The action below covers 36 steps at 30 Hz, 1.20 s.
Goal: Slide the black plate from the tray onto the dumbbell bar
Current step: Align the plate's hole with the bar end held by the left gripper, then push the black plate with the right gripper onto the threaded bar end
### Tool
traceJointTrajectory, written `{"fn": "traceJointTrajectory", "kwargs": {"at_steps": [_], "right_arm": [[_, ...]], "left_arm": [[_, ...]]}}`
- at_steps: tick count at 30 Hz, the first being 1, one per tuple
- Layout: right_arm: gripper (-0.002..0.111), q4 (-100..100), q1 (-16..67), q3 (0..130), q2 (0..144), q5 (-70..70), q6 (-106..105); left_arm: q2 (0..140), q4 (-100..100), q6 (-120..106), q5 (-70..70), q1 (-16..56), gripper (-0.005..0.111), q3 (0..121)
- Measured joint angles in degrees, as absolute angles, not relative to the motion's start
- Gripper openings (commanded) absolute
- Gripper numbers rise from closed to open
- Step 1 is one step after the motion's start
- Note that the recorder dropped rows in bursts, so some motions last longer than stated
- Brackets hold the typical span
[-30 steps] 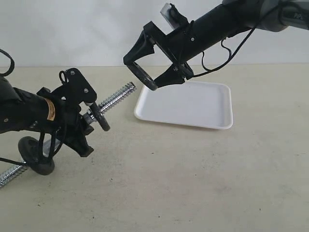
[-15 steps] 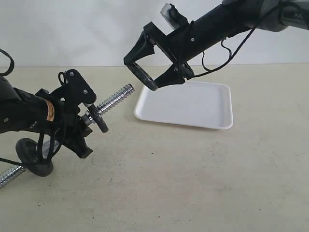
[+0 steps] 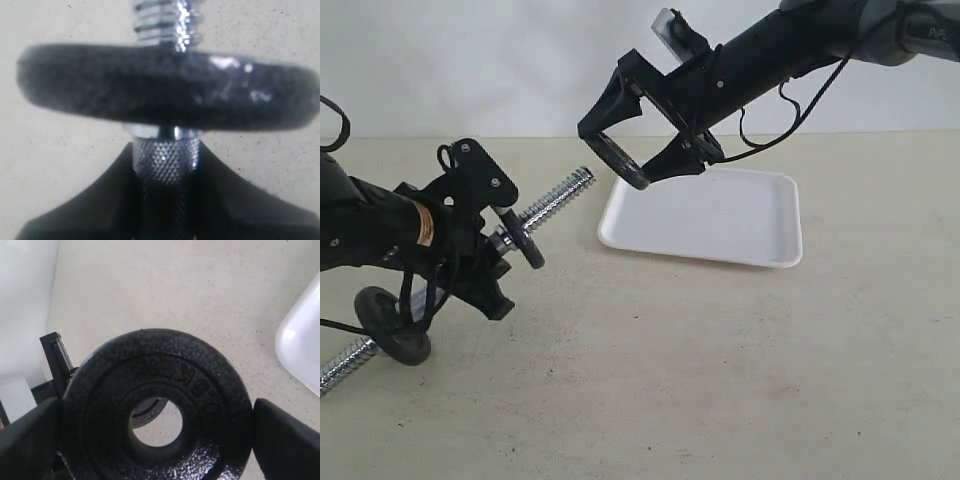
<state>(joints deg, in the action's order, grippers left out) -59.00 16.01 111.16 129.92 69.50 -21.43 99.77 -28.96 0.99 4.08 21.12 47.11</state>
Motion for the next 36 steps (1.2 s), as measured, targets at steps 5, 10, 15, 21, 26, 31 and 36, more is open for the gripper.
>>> {"fn": "traceJointTrajectory", "kwargs": {"at_steps": [5,10,15,21,26,31,36], "right_arm": [[0.0,-59.0,16.0,111.2,129.9,69.5,-21.7],[0.0,-59.0,16.0,111.2,129.9,69.5,-21.7],[0.0,-59.0,16.0,111.2,129.9,69.5,-21.7],[0.0,-59.0,16.0,111.2,129.9,69.5,-22.0],[0.0,-59.0,16.0,111.2,129.9,68.3,-22.0],[0.0,-59.0,16.0,111.2,129.9,65.9,-22.3],[0.0,-59.0,16.0,111.2,129.9,65.1,-22.5]], "left_arm": [[99.8,-28.5,1.7,4.3,21.1,0.004,47.8],[99.8,-28.1,1.9,4.3,21.1,0.004,47.8],[99.8,-27.5,1.9,4.3,21.1,0.004,47.9],[99.8,-27.4,1.9,4.3,21.1,0.004,47.9],[99.8,-27.2,1.9,4.3,21.1,0.004,47.9],[99.8,-27.5,2.1,4.3,21.1,0.004,47.9],[99.8,-30.1,4.2,4.3,21.1,0.004,47.9]]}}
